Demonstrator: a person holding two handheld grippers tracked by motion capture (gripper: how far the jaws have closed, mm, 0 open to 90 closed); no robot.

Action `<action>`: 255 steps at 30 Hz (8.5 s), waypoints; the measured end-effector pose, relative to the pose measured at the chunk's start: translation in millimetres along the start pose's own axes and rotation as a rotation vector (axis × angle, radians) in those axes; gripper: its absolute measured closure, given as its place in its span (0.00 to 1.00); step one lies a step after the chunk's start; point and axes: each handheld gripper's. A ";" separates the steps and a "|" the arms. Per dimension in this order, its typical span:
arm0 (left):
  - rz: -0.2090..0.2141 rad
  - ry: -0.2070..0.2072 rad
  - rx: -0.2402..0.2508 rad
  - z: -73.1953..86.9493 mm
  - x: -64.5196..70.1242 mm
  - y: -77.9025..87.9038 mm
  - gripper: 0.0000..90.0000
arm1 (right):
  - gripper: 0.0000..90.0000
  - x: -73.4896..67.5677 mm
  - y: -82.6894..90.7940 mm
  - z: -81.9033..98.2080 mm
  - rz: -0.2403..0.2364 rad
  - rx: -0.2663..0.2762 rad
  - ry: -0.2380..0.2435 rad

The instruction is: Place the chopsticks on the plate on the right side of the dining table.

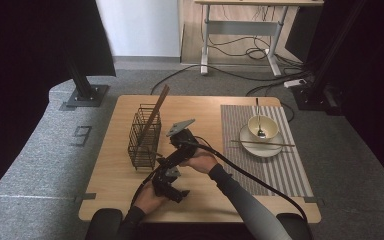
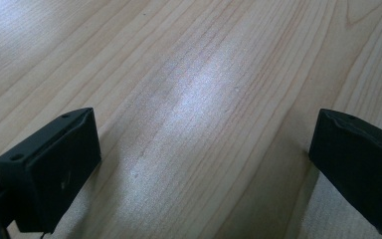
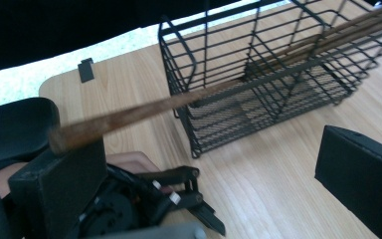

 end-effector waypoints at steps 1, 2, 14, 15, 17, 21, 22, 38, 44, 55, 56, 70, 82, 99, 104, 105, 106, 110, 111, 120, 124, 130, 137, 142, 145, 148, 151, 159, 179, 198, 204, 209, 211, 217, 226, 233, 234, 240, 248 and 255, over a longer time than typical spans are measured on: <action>0.001 -0.005 -0.005 -0.1 -0.4 0.4 0.00 | 0.00 -1.7 -3.3 -1.3 0.000 -0.003 0.010; 0.001 -0.006 -0.006 -0.1 -0.5 0.5 0.00 | 0.00 -2.9 -5.4 -2.3 -0.001 -0.001 0.016; -0.003 -0.014 -0.012 -0.1 -0.6 0.9 0.00 | 0.09 9.8 -10.2 -8.7 0.080 0.018 -0.004; -0.003 -0.016 -0.010 -0.1 -0.9 0.7 0.00 | 0.10 11.2 -10.1 -9.0 0.079 0.017 -0.012; -0.002 -0.014 -0.007 0.0 -0.9 0.4 0.00 | 0.12 13.2 -10.0 -9.6 0.084 0.026 -0.003; -0.003 0.002 0.007 0.1 0.4 -0.5 0.00 | 0.22 15.2 -11.8 -11.2 0.090 0.042 -0.001; -0.002 -0.013 -0.007 0.0 -0.7 0.4 0.00 | 0.28 15.3 -12.6 -11.6 0.092 0.041 -0.003; -0.002 -0.013 -0.003 0.0 -0.8 0.2 0.00 | 0.86 15.0 -11.7 -15.9 0.090 0.091 0.059; -0.002 -0.013 -0.003 0.0 -0.8 0.2 0.00 | 0.92 14.1 -10.2 -16.1 0.101 0.097 0.073; -0.001 -0.013 -0.006 0.0 -0.8 0.5 0.00 | 0.92 11.3 5.0 -20.5 0.049 0.103 0.065; 0.000 -0.013 -0.006 0.0 -0.8 0.5 0.00 | 0.92 10.7 6.8 -20.7 0.049 0.101 0.067; 0.000 -0.015 -0.011 0.0 -1.0 0.7 0.00 | 0.92 2.7 38.2 -27.6 0.047 0.098 0.080; 0.001 -0.013 -0.008 0.1 -0.9 0.6 0.00 | 0.92 1.9 66.2 -32.9 0.047 0.116 0.087; 0.003 -0.009 -0.003 0.2 -0.7 0.2 0.00 | 0.92 10.4 113.9 -30.1 0.078 0.164 0.060; 0.003 -0.009 -0.003 0.2 -0.7 0.3 0.00 | 0.92 13.8 126.1 -25.7 0.091 0.175 0.052; 0.004 -0.009 -0.003 0.2 -0.8 0.3 0.00 | 0.92 14.6 127.9 -24.3 0.096 0.175 0.051; 0.004 -0.010 -0.003 0.2 -0.8 0.3 0.00 | 0.92 15.5 129.5 -22.7 0.102 0.176 0.050; 0.004 -0.013 -0.003 0.2 -1.0 0.3 0.00 | 0.92 18.8 133.9 -14.4 0.112 0.173 0.043; 0.004 -0.012 -0.004 0.1 -1.1 0.4 0.00 | 0.92 19.6 134.8 -10.9 0.113 0.172 0.040; 0.000 -0.010 0.002 -2.9 -0.4 2.9 0.00 | 0.92 22.4 138.3 17.2 0.137 0.175 0.027; 0.000 0.001 0.030 -4.1 -1.5 7.1 0.00 | 0.92 25.5 138.7 29.6 0.137 0.180 0.008; -0.004 0.012 0.063 -5.5 -3.8 13.6 0.00 | 0.92 28.2 136.5 47.9 0.140 0.182 -0.020; -0.007 0.006 0.105 -6.8 -6.8 23.5 0.00 | 0.92 33.3 128.6 72.2 0.123 0.174 -0.060; 0.002 0.000 0.120 -7.6 -8.5 28.3 0.03 | 0.92 33.2 125.8 86.7 0.107 0.169 -0.079; -0.006 -0.010 0.124 -8.9 -8.3 29.6 0.06 | 0.92 31.2 124.4 93.4 0.098 0.164 -0.084; -0.020 -0.022 0.133 -10.9 -7.6 31.5 0.10 | 0.92 27.7 123.1 96.6 0.092 0.155 -0.075; -0.034 -0.032 0.149 -12.6 -7.5 34.6 0.15 | 0.92 23.4 123.2 97.0 0.081 0.150 -0.067; -0.047 -0.057 0.158 -16.0 -5.6 35.2 0.24 | 0.92 12.1 118.7 99.7 0.049 0.125 -0.045; -0.022 -0.106 0.202 -18.3 -2.1 37.6 0.74 | 0.92 -8.7 117.9 96.0 0.000 0.091 -0.011; -0.002 -0.239 0.158 -23.6 8.9 36.7 0.94 | 0.82 23.1 112.8 99.4 0.007 0.125 -0.133; 0.003 -0.246 0.143 -25.3 10.3 37.5 0.94 | 0.57 21.3 111.4 97.3 0.086 0.132 -0.132; 0.020 -0.247 0.134 -26.0 11.6 35.9 0.94 | 0.36 20.9 114.0 94.9 0.193 0.166 -0.138; 0.028 -0.251 0.131 -26.2 12.2 35.0 0.94 | 0.33 20.9 116.6 93.8 0.229 0.181 -0.138; 0.033 -0.253 0.120 -25.3 13.3 32.4 0.94 | 0.26 22.8 120.9 94.3 0.339 0.179 -0.118; 0.046 -0.236 0.145 -23.2 10.3 34.1 0.94 | 0.26 40.4 116.1 106.5 0.359 0.131 -0.151; 0.051 -0.221 0.187 -21.7 6.8 40.6 0.93 | 0.26 59.1 107.9 122.1 0.367 0.091 -0.186; 0.052 -0.224 0.185 -21.6 6.7 40.8 0.93 | 0.26 61.1 106.2 123.9 0.363 0.084 -0.191; 0.062 -0.237 0.154 -19.7 5.4 39.3 0.94 | 0.26 63.0 106.2 125.6 0.362 0.073 -0.174; 0.081 -0.239 0.111 -15.8 0.8 40.3 0.94 | 0.22 56.0 115.9 123.3 0.292 0.052 -0.112; 0.109 -0.250 0.066 -14.7 0.4 37.0 0.94 | 0.18 48.6 100.8 125.3 0.195 -0.043 -0.047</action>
Point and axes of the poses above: each handheld gripper's, and its own axes: y roughly backward along the jaws, z roughly out of its underside, x roughly to its right, and after that the axes turned 6 degrees about -y, right-handed
